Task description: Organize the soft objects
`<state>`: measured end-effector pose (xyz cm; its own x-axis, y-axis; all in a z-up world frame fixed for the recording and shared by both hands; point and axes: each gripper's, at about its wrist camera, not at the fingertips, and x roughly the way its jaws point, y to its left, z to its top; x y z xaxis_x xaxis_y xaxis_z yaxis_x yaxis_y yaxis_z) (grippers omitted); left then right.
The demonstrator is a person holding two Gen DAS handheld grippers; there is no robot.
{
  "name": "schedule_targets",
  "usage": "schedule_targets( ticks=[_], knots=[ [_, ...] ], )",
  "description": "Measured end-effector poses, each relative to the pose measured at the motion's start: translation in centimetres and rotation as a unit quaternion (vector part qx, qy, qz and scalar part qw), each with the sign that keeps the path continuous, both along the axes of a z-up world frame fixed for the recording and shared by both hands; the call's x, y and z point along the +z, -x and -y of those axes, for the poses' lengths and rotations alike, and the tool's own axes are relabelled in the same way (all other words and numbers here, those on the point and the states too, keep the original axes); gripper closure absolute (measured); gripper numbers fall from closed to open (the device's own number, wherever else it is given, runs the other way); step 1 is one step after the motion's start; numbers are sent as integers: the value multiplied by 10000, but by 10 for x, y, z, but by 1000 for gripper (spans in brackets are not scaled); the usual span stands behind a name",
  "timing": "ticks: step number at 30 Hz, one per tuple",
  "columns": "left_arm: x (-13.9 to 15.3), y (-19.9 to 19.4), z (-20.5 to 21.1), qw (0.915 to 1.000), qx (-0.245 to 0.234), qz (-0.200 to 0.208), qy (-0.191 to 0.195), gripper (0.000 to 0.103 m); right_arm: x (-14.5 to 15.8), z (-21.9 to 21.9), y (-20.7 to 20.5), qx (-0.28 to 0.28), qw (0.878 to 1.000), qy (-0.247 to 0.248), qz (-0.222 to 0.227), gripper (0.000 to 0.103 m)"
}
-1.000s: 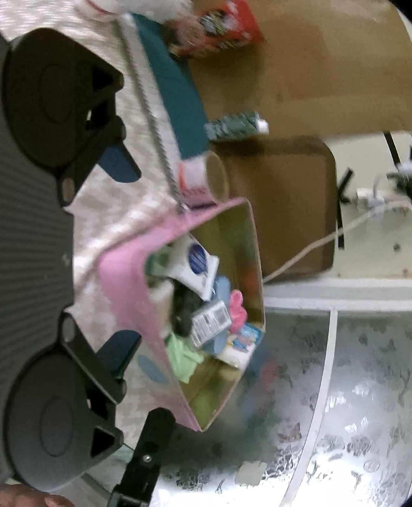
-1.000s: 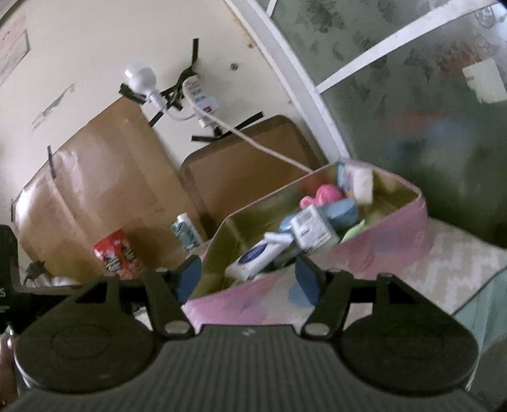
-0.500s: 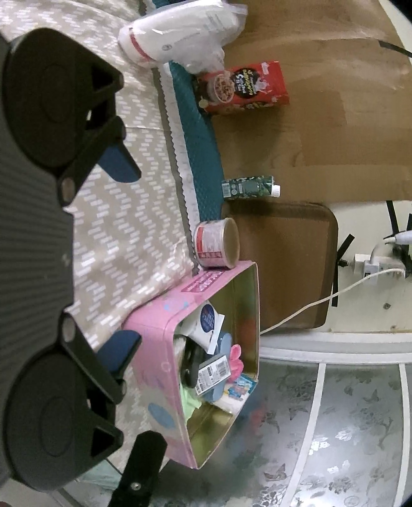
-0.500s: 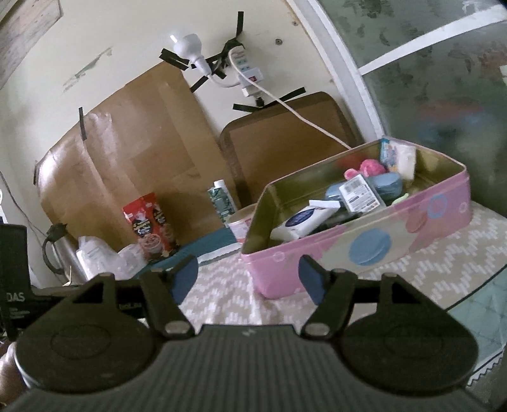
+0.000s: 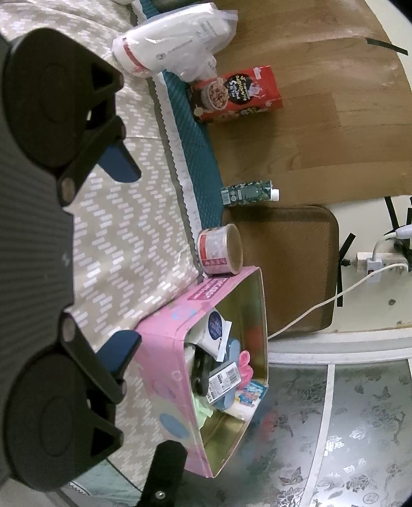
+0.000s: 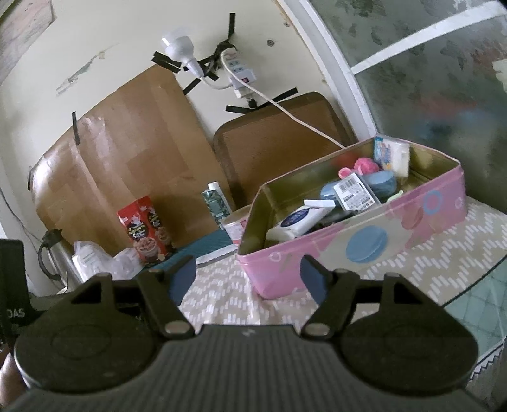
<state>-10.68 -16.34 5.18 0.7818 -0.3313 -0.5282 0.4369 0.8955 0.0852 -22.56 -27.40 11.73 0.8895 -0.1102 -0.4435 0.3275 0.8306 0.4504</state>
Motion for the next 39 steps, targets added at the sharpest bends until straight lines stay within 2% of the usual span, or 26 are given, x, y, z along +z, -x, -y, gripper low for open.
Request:
schedule_targets(
  ticks=[7, 18, 39],
  knots=[
    [-3, -2, -2, 10000, 33, -21, -16, 0, -3, 1, 3, -137, 9998, -88, -75, 22],
    [-6, -3, 1, 9995, 101, 73, -280, 0, -6, 0, 6, -204, 9996, -159, -135, 21],
    [-8, 0, 1, 9995, -37, -148, -273, 0, -5, 0, 4, -276, 9995, -86, -131, 21]
  ],
)
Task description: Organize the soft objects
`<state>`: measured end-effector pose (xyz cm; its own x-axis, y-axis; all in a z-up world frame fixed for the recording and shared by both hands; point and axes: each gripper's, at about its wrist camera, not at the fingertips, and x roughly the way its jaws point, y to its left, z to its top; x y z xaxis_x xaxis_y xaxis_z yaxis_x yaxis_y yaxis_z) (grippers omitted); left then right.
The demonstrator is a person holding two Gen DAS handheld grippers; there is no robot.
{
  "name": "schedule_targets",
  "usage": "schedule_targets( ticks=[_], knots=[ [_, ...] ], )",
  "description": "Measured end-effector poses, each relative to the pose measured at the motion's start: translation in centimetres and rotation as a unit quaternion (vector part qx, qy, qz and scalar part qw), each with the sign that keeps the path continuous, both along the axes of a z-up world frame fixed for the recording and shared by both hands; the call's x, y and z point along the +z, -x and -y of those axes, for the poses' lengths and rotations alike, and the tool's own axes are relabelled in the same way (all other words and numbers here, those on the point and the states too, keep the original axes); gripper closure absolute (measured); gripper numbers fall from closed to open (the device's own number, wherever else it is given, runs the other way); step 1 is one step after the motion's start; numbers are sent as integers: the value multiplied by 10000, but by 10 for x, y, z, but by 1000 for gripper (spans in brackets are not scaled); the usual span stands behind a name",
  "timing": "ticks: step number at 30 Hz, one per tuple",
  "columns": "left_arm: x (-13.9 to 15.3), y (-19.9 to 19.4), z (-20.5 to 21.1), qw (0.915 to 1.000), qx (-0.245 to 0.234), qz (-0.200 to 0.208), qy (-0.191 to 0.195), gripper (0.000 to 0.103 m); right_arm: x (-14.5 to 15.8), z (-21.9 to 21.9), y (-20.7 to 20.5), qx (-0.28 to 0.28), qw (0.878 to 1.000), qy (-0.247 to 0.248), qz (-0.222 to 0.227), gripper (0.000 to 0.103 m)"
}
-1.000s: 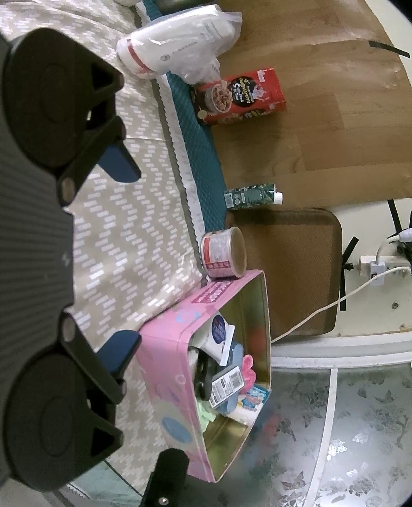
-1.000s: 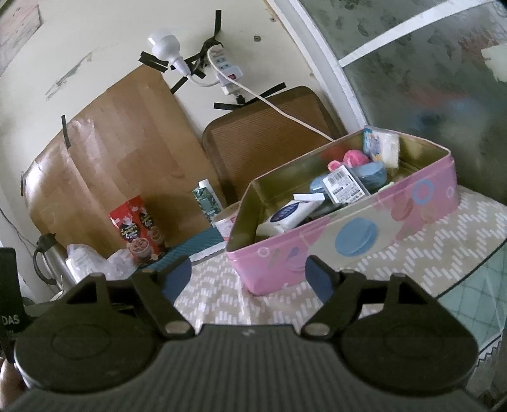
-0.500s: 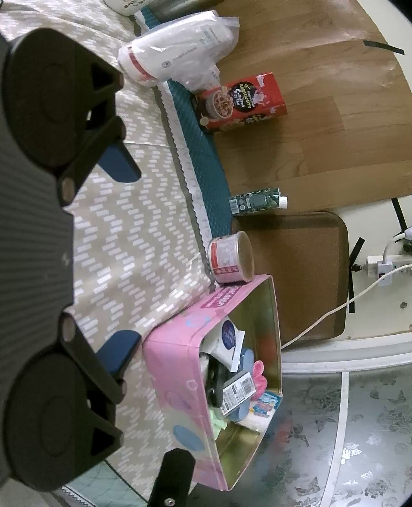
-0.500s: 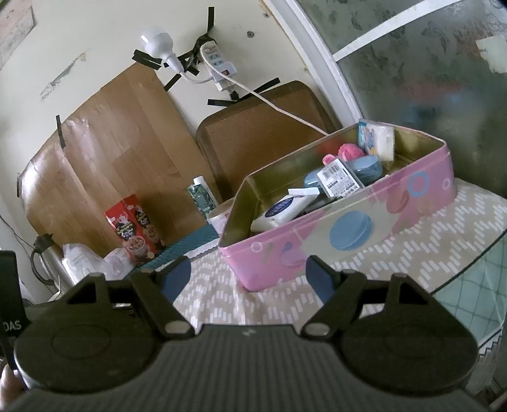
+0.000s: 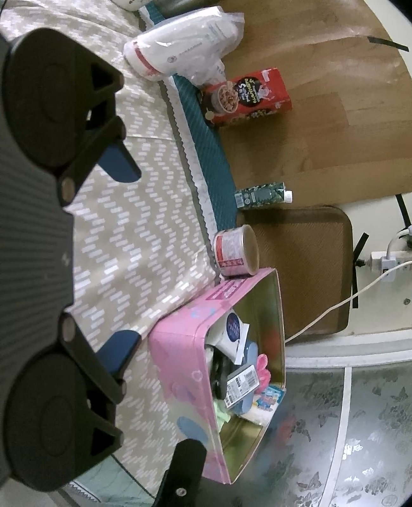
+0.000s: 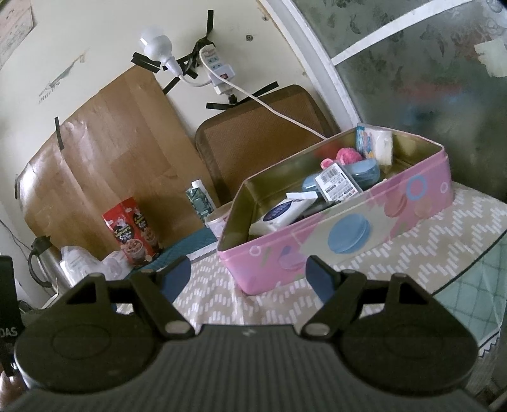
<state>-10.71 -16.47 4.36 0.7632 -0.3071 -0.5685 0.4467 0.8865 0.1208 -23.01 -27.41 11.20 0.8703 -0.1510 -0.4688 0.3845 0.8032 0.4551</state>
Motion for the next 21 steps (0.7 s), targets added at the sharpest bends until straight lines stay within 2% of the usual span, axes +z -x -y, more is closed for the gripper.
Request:
schedule_targets(
  ticks=[21],
  knots=[
    [-20, -4, 4, 9966, -248, -779, 42, 0, -4, -1, -1, -67, 9999, 37, -93, 21]
  ],
)
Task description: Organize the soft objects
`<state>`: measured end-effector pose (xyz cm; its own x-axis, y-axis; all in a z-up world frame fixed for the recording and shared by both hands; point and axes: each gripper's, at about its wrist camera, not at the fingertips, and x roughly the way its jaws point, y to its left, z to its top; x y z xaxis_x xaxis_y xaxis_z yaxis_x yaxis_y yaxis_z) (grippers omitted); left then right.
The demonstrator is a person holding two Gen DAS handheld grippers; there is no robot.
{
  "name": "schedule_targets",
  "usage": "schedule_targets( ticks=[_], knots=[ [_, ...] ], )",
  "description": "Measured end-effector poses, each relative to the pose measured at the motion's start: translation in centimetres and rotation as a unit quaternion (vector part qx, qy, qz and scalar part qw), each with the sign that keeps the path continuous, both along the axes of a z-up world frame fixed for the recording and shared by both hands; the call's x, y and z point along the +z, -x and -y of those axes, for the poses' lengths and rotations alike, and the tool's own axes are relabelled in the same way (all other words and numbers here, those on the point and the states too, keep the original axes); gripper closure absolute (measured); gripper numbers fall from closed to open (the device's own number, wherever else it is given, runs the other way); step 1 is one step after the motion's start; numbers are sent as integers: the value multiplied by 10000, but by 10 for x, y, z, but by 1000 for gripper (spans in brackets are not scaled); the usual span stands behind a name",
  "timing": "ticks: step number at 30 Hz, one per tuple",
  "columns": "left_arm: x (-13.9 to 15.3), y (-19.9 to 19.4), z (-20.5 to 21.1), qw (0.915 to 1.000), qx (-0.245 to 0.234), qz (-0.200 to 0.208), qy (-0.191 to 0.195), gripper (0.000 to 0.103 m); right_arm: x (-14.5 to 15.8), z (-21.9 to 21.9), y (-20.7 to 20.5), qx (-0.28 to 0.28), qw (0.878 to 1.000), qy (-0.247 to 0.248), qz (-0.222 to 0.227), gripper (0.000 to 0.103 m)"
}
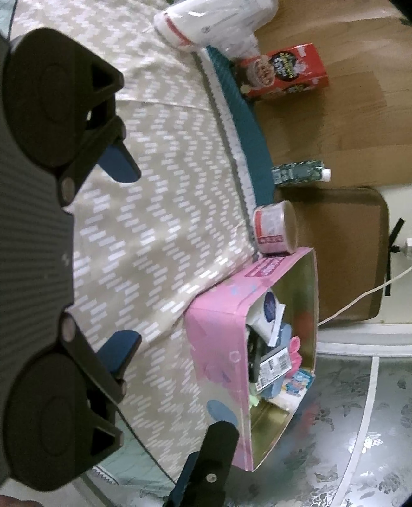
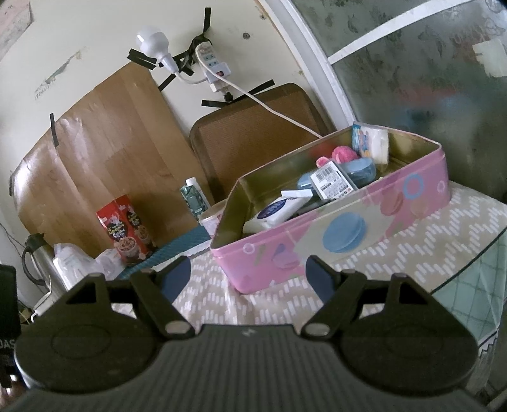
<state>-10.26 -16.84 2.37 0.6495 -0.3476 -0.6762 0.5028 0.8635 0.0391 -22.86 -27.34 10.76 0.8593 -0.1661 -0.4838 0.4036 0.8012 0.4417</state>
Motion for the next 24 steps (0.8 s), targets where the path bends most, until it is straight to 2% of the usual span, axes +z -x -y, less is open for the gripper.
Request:
schedule_targets(
  ticks=[24],
  knots=[
    [-12, -4, 1, 9997, -92, -239, -39, 0, -5, 2, -1, -35, 10000, -44, -79, 21]
  ],
)
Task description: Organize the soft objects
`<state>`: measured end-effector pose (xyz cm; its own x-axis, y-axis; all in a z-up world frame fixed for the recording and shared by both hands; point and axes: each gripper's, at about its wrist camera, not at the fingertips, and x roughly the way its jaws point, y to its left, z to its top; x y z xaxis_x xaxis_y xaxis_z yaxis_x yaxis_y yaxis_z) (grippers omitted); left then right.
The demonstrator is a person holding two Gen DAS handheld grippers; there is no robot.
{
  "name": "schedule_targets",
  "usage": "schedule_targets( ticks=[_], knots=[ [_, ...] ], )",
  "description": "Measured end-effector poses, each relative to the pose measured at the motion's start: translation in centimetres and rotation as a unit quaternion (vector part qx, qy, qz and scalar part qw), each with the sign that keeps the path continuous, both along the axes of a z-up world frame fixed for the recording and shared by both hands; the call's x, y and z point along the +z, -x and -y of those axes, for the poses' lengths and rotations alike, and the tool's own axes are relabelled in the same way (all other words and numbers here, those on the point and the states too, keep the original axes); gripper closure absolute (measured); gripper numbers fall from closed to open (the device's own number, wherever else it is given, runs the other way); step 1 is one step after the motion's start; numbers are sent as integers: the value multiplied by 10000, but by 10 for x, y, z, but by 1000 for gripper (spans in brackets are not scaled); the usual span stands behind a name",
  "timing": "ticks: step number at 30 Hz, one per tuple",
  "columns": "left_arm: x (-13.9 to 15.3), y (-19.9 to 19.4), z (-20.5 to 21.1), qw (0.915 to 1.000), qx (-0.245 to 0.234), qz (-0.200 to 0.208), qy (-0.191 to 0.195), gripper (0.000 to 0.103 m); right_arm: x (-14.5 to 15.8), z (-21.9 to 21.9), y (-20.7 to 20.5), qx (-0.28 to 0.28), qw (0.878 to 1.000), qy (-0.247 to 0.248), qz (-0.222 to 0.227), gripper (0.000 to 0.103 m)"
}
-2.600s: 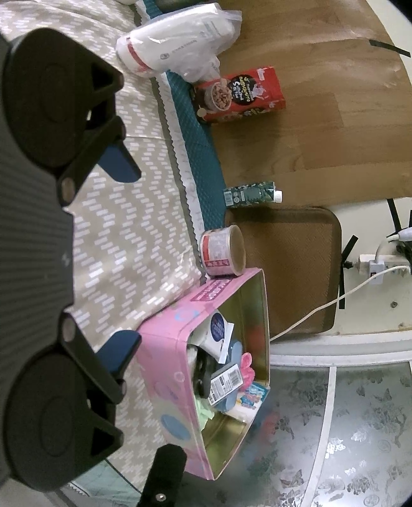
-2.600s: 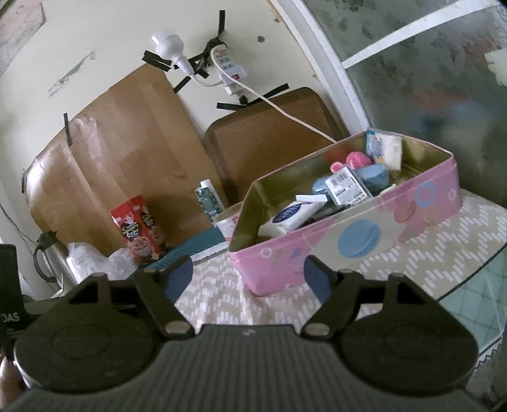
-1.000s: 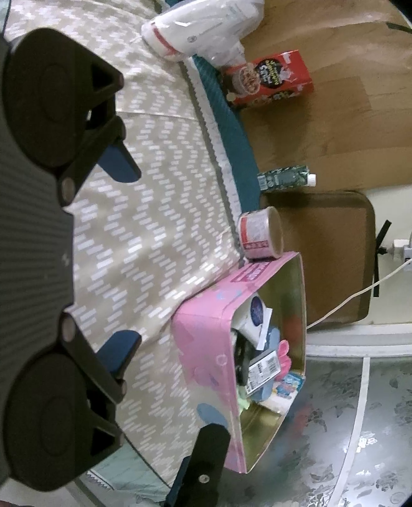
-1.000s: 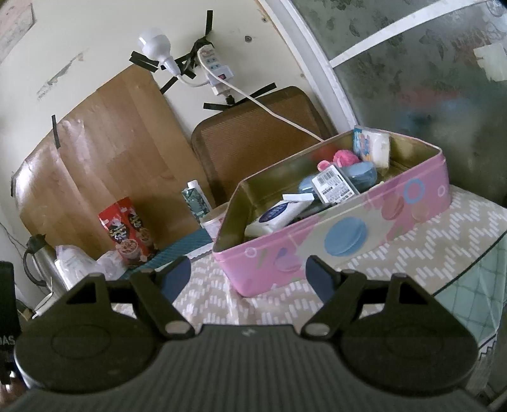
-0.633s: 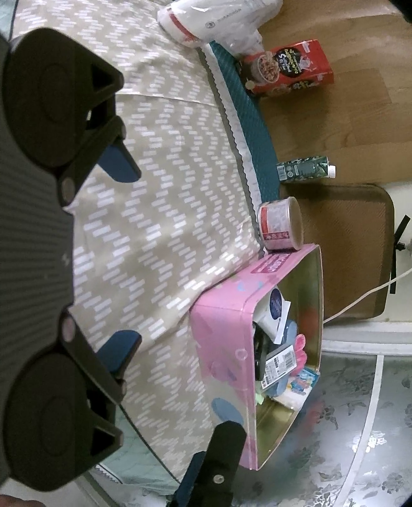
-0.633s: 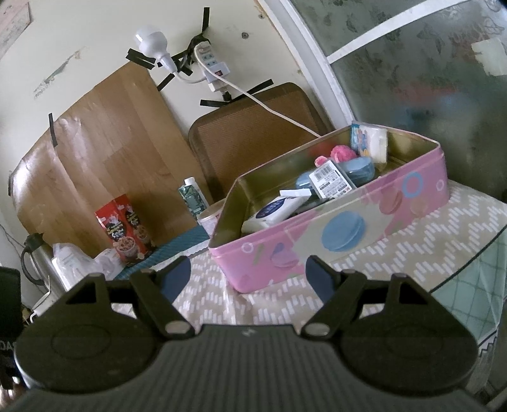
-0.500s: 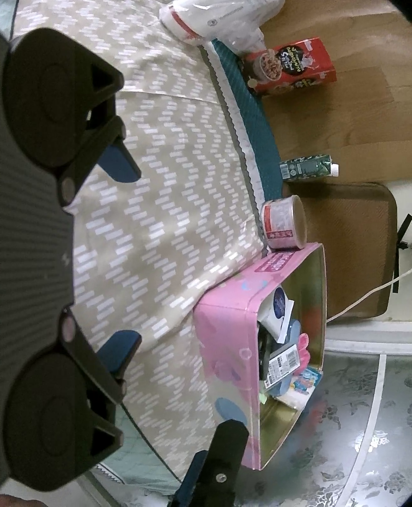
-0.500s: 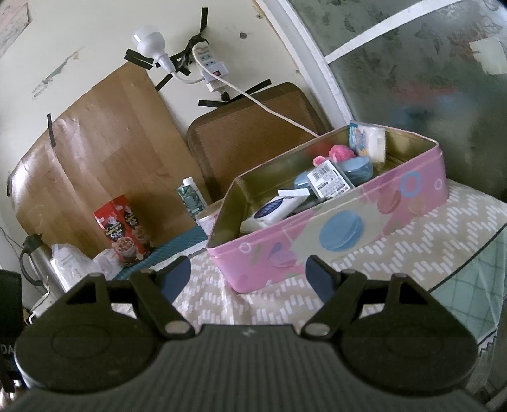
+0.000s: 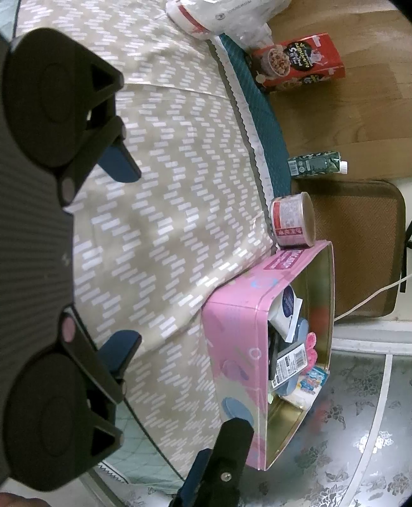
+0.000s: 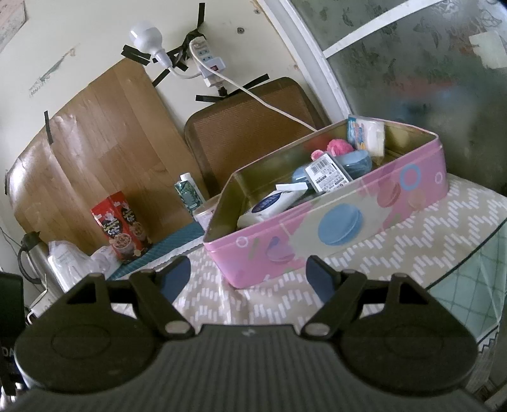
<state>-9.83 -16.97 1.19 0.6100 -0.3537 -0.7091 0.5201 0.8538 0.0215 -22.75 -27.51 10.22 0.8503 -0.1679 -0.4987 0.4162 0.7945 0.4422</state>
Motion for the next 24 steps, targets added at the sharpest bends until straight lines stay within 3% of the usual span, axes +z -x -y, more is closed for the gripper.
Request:
schedule_targets(
  ticks=[24],
  knots=[
    [-7, -16, -15, 9996, 276, 17, 21, 0, -9, -8, -15, 106, 9997, 82, -216, 21]
  ],
)
